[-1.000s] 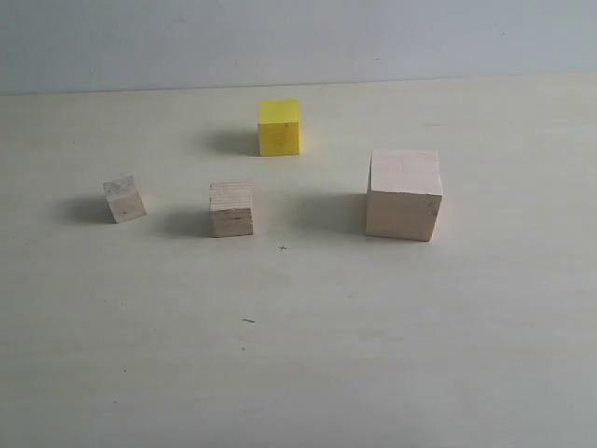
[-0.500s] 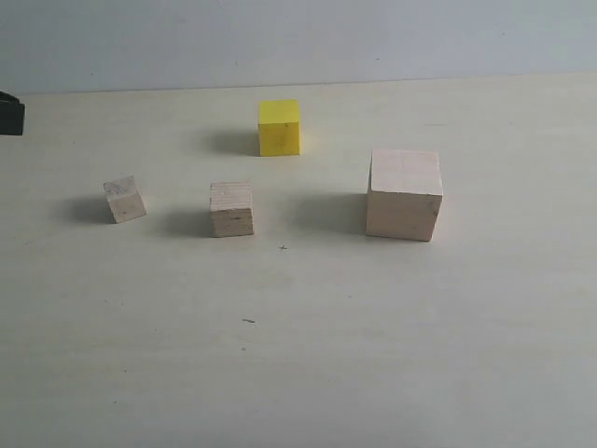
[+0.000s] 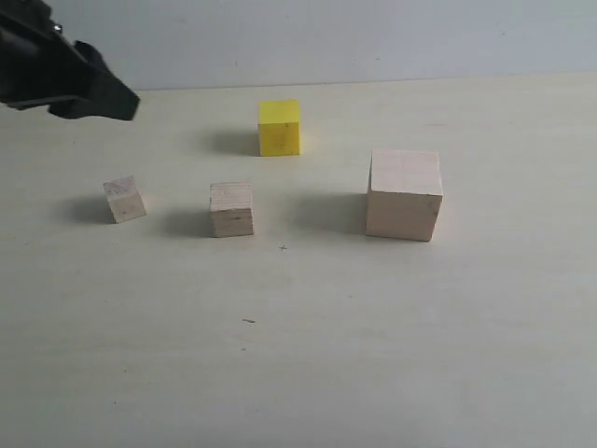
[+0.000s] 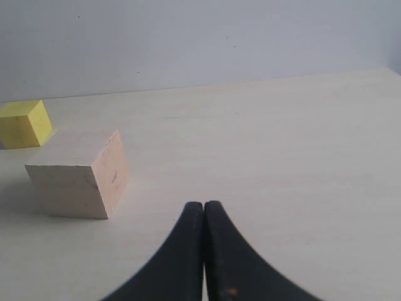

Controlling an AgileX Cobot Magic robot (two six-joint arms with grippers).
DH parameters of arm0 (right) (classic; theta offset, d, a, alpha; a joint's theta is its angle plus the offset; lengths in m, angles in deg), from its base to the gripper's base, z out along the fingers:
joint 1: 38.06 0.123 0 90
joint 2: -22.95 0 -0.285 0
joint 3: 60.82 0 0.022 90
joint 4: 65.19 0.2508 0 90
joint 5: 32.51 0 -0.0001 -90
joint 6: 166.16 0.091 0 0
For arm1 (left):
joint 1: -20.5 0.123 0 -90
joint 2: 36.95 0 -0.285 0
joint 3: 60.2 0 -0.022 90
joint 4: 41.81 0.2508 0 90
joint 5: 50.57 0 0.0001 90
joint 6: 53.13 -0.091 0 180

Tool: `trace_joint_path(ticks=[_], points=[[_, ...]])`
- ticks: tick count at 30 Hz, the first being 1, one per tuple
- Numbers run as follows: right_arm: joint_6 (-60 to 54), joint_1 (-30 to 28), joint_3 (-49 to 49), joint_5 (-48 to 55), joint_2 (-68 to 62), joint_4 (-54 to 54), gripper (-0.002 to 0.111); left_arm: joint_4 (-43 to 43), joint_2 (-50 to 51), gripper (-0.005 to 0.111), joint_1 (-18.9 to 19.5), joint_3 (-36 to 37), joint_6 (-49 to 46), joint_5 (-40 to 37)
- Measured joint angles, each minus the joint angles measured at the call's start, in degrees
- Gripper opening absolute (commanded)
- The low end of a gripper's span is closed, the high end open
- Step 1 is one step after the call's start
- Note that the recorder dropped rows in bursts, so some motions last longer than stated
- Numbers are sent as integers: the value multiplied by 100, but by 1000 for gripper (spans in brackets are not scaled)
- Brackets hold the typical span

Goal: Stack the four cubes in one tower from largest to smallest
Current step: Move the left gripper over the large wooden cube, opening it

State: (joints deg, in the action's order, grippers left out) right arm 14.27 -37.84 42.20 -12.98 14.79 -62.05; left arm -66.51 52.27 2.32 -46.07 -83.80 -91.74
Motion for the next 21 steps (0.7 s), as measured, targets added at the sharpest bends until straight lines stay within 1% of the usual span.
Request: trace_joint_path(ticks=[2,7,8,13,17,19,20,21], points=[[0,0,0,0,0,0,0,25,219,76,-199,-232,-82,-136],[0,0,0,0,0,0,0,379,822,84,-775,-867,-125,-490],[0,0,0,0,0,0,0,540,1123,85,-986,-1216,-82,-833],[0,0,0,0,0,0,0,838,1967,91,-1411,-2151,68,-1715],[0,0,0,0,0,0,0,1058,2592,94,-1736,-2870,140,-2051],[0,0,0,0,0,0,0,1117,3004,94,-1982,-3381,210,-2152],[0,0,0,0,0,0,0,1156,3283,94,-2163,-3743,223,-2163],[0,0,0,0,0,0,0,1193,3390,94,-2233,-3883,223,-2173]])
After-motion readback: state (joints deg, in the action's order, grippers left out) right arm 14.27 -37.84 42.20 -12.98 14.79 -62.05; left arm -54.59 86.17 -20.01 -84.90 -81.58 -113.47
